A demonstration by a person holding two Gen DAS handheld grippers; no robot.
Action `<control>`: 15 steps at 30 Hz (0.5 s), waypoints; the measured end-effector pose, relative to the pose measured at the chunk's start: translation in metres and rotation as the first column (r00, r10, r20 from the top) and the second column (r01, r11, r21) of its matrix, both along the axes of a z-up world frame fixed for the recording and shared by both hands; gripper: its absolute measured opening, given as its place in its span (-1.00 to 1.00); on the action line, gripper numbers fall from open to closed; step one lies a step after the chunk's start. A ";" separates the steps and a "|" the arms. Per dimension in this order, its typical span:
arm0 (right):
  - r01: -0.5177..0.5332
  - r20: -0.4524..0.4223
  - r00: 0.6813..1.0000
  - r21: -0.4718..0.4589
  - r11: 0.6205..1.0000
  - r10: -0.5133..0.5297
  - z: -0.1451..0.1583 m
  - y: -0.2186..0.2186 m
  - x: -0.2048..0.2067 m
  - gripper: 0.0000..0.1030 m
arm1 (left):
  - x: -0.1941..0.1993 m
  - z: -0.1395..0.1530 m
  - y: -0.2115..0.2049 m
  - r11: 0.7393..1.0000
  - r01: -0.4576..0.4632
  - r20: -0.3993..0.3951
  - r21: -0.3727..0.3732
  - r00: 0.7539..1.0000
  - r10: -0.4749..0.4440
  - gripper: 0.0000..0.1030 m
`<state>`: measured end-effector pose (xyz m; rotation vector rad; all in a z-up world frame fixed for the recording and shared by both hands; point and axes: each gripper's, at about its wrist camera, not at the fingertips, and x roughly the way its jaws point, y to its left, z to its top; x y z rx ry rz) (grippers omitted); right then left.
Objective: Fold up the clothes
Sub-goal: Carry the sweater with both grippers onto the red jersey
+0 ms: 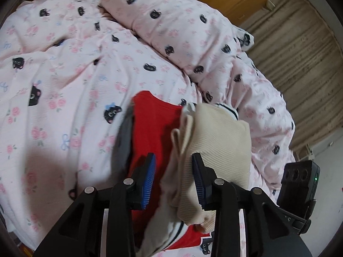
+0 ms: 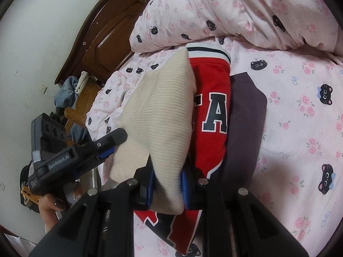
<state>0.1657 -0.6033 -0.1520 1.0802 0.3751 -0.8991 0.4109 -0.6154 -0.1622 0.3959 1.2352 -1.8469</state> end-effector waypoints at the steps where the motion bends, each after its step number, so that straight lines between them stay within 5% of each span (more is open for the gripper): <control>1: 0.002 -0.013 1.000 -0.002 1.000 -0.002 0.003 0.001 0.000 -0.49 | 0.003 0.002 0.001 1.000 -0.014 0.003 -0.008 1.000 0.014 -0.41; 8: 0.064 -0.082 0.994 -0.088 0.994 -0.072 0.043 0.009 -0.017 -0.41 | 0.013 0.026 0.013 0.994 -0.020 -0.053 -0.104 0.998 0.015 -0.41; 15: 0.066 -0.006 0.998 -0.140 0.988 -0.068 0.066 -0.012 -0.010 -0.41 | -0.009 0.030 0.018 0.991 0.076 -0.086 -0.110 0.993 -0.086 -0.41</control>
